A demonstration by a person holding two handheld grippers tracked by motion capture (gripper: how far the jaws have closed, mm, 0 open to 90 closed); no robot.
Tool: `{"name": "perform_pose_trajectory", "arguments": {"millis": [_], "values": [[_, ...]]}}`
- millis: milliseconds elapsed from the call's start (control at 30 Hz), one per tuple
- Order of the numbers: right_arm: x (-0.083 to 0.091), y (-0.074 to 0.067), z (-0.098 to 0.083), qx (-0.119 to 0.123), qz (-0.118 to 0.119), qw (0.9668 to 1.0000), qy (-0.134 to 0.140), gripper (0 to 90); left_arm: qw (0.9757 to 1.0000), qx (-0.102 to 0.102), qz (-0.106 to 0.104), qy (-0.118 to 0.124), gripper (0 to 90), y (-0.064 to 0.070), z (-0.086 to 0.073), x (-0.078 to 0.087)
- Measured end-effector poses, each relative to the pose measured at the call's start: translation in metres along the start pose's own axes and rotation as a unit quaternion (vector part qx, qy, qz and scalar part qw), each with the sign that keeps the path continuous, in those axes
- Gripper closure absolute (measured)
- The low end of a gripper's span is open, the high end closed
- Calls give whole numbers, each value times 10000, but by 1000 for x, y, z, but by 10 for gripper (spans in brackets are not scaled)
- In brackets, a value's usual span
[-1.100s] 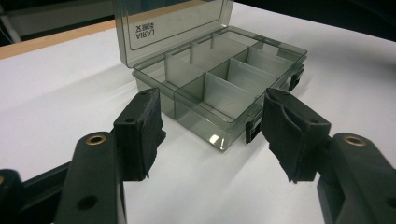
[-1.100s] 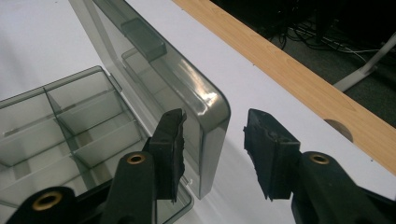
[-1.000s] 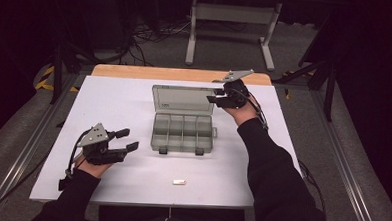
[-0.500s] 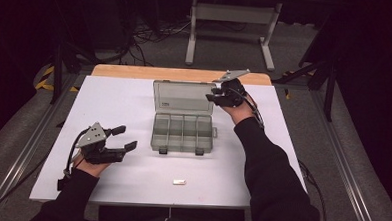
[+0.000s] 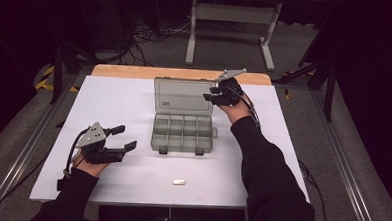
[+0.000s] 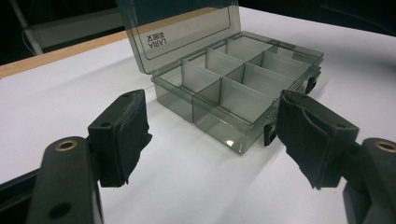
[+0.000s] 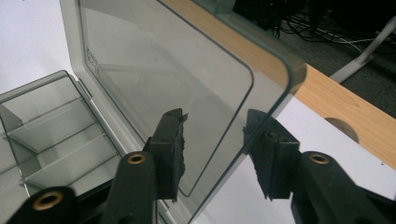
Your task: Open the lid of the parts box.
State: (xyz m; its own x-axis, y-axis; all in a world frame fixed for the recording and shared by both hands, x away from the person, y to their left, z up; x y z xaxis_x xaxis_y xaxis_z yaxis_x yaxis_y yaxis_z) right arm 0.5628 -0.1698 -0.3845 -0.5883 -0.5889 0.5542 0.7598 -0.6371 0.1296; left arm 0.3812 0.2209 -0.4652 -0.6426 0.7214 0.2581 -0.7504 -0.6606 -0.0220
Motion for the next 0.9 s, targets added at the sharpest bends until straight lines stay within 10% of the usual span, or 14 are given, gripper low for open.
{"name": "perform_pose_trajectory", "arguments": {"millis": [900], "values": [[-30,7,-19,-568,239,9971,-436,371,10000,38,32,30,250,-2,-1,1]]}}
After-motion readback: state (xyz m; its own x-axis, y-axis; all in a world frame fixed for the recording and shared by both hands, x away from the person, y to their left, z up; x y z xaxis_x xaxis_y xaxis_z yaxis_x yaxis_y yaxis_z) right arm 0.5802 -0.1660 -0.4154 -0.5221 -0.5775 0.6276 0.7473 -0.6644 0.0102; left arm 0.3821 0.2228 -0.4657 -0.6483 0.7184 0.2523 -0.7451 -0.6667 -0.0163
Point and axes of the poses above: each handheld gripper's, and its own axes: x roughly backward along the jaws, z roughly out of its top, y roughly to its right, the point moved 1 cm from there along -x, roughly forward along the jaws, and after that the axes turned 2 degrees about y, right-handed, at the moved point
